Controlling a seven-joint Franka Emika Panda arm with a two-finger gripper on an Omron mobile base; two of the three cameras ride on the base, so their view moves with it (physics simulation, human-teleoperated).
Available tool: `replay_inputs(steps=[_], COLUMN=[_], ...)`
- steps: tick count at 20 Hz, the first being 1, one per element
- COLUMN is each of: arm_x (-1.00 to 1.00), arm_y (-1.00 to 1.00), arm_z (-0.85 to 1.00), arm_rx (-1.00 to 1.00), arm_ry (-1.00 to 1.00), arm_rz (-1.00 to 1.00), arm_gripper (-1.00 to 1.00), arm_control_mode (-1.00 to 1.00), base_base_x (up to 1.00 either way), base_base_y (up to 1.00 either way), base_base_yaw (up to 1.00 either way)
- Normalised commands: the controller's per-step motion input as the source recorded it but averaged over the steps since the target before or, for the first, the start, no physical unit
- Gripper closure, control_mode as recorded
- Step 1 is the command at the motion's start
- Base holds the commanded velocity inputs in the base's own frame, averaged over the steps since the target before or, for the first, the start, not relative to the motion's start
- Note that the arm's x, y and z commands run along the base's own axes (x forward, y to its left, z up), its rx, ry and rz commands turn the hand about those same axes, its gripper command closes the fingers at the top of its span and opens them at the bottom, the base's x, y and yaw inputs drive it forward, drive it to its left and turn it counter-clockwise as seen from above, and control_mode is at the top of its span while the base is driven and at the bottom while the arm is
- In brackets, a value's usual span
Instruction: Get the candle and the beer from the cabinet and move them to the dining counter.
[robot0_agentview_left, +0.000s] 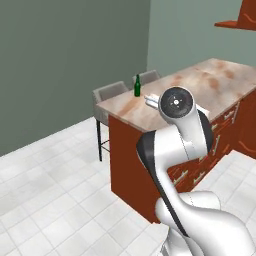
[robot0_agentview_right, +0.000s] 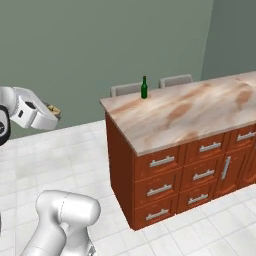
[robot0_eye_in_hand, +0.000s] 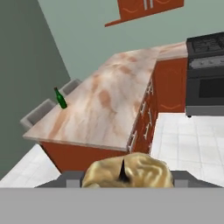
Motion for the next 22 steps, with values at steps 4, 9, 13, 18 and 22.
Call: replay_inputs(steps=[4, 9, 13, 18, 22], arm_x=[0.0, 0.0, 0.0, 0.0, 0.0], arm_y=[0.0, 0.0, 0.0, 0.0, 0.0], arm_z=[0.0, 0.0, 0.0, 0.0, 0.0], arm_rx=[0.0, 0.0, 0.0, 0.0, 0.0], arm_ry=[0.0, 0.0, 0.0, 0.0, 0.0], arm_rz=[0.0, 0.0, 0.0, 0.0, 0.0], arm_gripper=[1.0, 1.0, 1.0, 1.0, 1.0], arm_control_mode=[1.0, 1.0, 1.0, 1.0, 1.0], base_base_x=[0.4, 0.41, 0.41, 0.41, 0.41], base_base_y=[0.69, 0.69, 0.7, 0.7, 0.69], base_base_yaw=[-0.22, -0.22, -0.21, -0.21, -0.22])
